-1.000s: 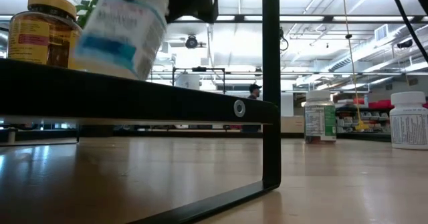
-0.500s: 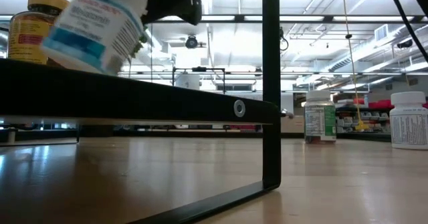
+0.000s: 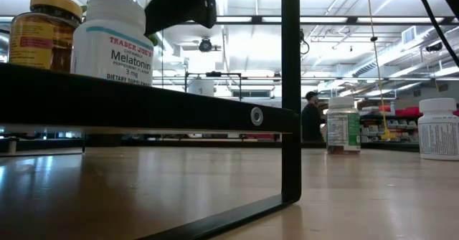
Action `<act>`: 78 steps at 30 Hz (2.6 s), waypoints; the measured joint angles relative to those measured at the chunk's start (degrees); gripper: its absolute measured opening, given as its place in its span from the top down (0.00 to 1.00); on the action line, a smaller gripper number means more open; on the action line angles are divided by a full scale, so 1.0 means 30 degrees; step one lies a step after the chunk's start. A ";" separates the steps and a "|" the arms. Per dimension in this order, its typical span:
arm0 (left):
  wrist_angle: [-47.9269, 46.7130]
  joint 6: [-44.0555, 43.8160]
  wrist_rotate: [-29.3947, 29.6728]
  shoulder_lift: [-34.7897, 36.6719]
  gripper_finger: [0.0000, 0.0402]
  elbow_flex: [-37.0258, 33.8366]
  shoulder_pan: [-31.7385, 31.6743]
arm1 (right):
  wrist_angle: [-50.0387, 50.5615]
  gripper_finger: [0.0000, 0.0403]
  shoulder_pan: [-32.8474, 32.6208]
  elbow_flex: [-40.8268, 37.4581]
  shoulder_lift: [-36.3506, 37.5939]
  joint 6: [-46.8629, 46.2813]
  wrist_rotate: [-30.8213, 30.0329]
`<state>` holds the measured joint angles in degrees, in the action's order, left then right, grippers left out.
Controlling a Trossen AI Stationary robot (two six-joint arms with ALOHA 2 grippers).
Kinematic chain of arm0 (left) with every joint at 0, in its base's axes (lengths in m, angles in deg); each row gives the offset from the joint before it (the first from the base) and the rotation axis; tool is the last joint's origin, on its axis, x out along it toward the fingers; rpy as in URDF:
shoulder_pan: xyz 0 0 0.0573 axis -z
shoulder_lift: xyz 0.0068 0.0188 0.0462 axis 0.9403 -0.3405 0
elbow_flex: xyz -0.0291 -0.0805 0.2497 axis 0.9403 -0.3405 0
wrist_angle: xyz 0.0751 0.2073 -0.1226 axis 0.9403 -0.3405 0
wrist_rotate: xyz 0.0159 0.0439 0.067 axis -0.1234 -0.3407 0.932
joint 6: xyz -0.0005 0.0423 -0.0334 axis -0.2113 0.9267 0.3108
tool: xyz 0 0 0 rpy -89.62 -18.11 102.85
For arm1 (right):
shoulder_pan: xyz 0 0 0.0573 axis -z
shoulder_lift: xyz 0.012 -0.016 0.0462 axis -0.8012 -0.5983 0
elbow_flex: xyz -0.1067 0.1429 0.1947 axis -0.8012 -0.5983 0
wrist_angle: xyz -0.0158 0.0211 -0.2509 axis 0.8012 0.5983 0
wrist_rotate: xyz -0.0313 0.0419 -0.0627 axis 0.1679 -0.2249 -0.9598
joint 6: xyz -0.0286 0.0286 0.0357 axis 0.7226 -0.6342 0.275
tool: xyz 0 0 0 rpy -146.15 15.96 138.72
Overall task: Pick and place medicine bottles onto shelf by color
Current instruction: Put the top white pill bottle on the shelf
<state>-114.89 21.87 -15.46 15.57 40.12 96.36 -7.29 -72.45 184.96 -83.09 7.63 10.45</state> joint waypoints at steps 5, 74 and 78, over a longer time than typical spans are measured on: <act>0.0321 0.2275 -0.0754 -0.0111 0.73 0.0015 0.0517 | 0.2096 0.32 0.0275 0.1474 0.0036 -0.1054 0.0004; -0.5909 -0.4119 -0.3906 -1.8112 0.23 1.1713 0.0095 | 1.1011 0.33 1.2486 0.3913 0.7402 0.6590 -0.6968; -0.6212 -0.4228 -0.3920 -1.8278 0.23 1.1713 0.0154 | 1.1011 0.33 1.2480 0.3913 0.7402 0.6590 -0.6968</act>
<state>-133.53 9.19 -27.22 -39.26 75.26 96.82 25.74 -35.01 196.70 -60.88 27.40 -10.45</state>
